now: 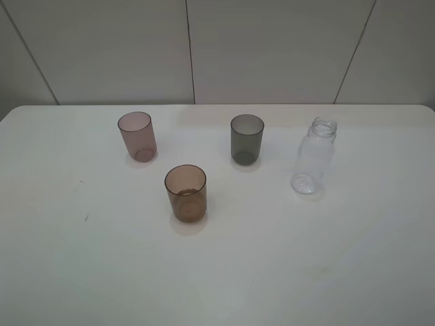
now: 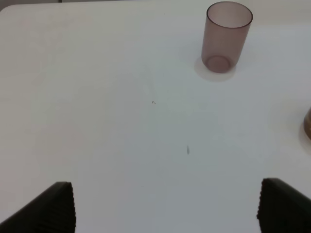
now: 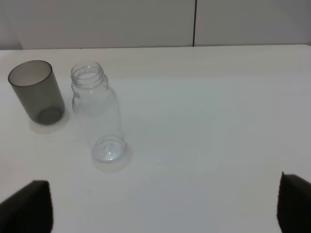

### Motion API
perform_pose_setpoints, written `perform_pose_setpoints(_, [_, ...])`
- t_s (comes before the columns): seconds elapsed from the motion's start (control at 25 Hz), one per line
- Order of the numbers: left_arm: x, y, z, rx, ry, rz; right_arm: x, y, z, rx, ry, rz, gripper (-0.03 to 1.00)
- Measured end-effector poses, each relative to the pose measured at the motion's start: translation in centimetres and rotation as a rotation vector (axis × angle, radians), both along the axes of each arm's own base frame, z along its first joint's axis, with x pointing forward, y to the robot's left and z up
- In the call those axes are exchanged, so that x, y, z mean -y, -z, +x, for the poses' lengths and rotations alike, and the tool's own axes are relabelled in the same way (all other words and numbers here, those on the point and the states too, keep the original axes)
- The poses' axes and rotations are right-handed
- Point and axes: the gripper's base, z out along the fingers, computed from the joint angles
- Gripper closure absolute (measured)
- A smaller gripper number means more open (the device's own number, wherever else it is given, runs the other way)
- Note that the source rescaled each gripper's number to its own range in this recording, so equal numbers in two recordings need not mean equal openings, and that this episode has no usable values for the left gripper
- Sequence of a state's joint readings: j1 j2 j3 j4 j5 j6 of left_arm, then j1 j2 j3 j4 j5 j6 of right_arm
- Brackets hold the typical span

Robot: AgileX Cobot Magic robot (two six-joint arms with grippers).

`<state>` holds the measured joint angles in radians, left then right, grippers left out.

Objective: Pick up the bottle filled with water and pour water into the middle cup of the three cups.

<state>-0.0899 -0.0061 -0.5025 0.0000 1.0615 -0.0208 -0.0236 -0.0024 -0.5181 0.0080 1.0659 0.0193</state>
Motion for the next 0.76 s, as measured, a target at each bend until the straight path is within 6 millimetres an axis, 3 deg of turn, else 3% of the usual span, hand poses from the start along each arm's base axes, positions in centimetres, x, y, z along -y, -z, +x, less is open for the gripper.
perform_pose_setpoints(0.76, [0.00,0.00,0.00,0.000,0.000,0.000,0.00,0.00,0.00,0.000,0.000,0.000,-0.03])
